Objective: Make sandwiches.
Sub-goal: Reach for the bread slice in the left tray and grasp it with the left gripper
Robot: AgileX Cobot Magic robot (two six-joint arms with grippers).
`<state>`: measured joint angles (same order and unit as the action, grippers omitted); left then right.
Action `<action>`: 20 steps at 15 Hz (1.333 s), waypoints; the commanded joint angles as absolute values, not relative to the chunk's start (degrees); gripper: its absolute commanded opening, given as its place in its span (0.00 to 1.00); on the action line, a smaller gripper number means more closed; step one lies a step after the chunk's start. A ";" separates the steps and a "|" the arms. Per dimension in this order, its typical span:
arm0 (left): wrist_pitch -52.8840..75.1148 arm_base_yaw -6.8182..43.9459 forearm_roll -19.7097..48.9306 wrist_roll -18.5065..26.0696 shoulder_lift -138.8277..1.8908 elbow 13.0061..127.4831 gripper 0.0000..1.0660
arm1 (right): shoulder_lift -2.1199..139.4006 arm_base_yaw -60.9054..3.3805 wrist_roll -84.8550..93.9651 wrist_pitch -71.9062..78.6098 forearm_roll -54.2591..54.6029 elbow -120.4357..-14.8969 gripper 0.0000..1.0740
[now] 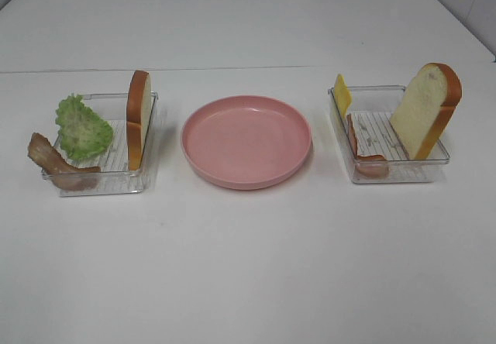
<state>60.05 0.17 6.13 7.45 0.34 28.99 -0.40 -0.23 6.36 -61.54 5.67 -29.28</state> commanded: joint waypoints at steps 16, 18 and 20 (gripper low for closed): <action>42.69 -0.06 11.06 7.10 -33.80 34.66 0.72 | -1.20 0.00 6.65 -60.91 5.44 -28.99 0.75; 42.91 -0.06 11.34 7.10 -44.52 39.94 0.72 | -1.20 0.00 6.65 -60.91 5.44 -28.99 0.75; 44.52 -0.06 12.09 7.10 -52.02 44.86 0.72 | -1.20 0.00 6.65 -60.91 5.44 -28.99 0.75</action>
